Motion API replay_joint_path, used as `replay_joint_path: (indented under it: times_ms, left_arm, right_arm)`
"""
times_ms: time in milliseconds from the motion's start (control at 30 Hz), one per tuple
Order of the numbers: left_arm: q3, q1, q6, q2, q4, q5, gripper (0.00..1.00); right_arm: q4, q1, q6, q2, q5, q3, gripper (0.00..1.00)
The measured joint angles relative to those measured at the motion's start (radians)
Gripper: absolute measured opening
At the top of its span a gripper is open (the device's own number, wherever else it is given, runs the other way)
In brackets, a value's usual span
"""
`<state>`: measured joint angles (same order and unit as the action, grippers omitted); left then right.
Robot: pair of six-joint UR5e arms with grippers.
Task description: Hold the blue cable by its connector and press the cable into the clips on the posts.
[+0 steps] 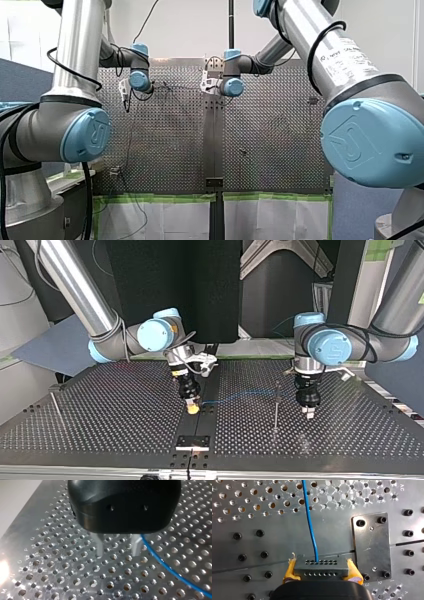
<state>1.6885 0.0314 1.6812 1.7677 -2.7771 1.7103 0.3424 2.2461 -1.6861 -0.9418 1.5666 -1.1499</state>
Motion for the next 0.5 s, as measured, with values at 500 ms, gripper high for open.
replay_joint_path:
  times_ms: [500]
  left_arm:
    - [0.001, 0.021, -0.028, -0.005, -0.110, 0.039, 1.00]
  right_arm:
    - [0.000, -0.004, -0.001, 0.000, 0.005, 0.000, 0.00]
